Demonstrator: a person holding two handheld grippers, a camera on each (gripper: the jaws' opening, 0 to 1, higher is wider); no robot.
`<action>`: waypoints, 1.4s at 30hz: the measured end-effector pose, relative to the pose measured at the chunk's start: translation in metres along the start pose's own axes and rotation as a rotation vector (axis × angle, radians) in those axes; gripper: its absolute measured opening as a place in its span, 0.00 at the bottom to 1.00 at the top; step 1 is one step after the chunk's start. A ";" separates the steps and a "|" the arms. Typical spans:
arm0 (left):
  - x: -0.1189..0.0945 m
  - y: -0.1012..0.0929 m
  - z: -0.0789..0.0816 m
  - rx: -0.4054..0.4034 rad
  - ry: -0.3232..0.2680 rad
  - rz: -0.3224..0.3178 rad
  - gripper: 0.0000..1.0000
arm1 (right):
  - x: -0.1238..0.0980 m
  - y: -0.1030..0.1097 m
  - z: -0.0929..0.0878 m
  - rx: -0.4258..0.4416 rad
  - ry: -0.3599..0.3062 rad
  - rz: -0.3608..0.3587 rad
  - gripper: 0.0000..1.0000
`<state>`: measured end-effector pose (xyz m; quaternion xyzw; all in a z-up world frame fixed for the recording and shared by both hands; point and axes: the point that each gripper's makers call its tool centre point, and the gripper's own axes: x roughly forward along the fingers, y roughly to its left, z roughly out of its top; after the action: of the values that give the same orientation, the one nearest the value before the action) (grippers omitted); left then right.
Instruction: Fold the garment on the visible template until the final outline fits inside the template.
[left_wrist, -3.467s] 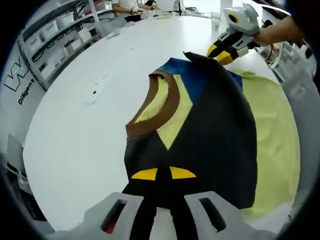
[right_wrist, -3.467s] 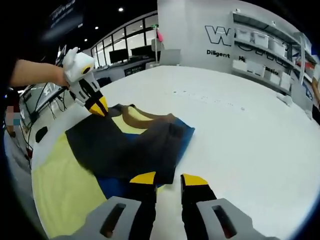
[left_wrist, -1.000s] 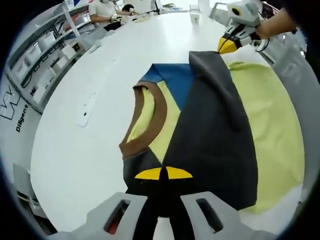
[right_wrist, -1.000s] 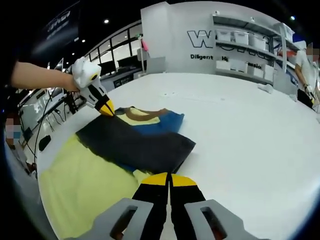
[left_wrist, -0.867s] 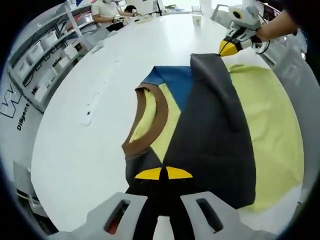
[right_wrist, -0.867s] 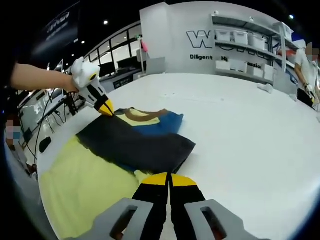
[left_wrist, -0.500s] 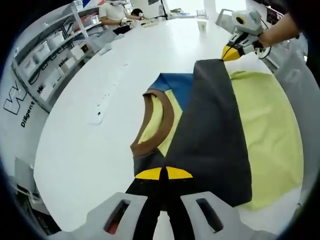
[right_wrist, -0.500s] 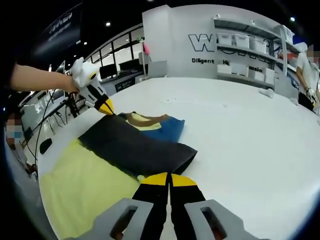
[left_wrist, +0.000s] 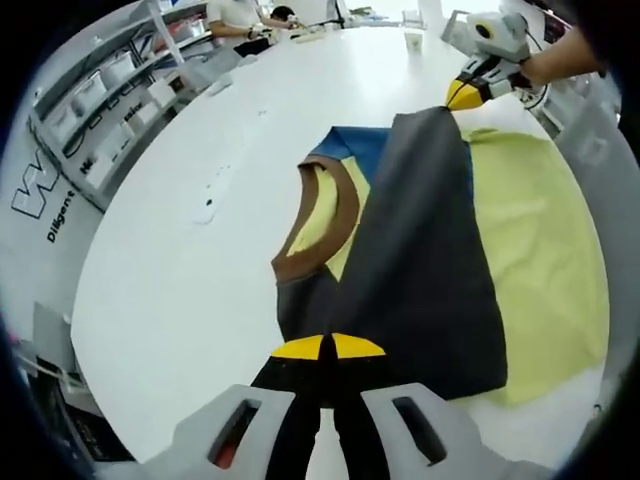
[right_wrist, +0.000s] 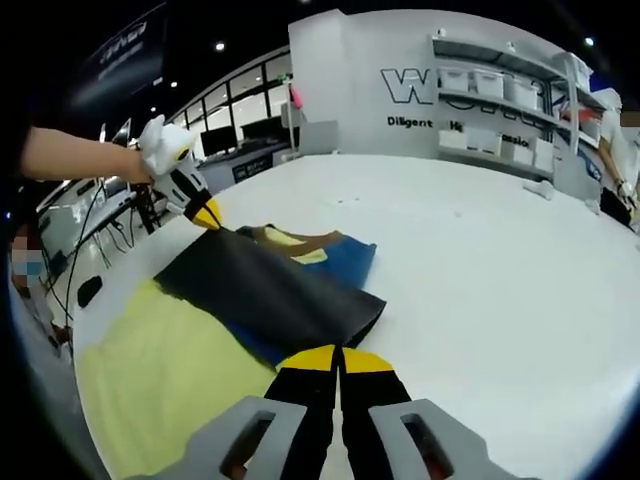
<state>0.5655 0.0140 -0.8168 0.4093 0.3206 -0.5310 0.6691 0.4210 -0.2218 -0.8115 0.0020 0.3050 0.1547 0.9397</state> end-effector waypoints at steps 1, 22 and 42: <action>0.000 -0.001 -0.001 -0.005 0.004 0.001 0.06 | 0.001 0.001 0.000 0.003 0.002 0.002 0.00; 0.002 0.004 -0.032 -0.060 0.080 0.060 0.06 | 0.014 0.015 -0.001 0.004 0.014 0.020 0.00; -0.043 -0.033 -0.048 -0.336 -0.077 0.157 0.19 | -0.011 0.017 -0.004 0.037 -0.046 0.052 0.08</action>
<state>0.5241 0.0730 -0.8087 0.2952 0.3461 -0.4316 0.7790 0.4054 -0.2094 -0.8066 0.0309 0.2860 0.1735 0.9419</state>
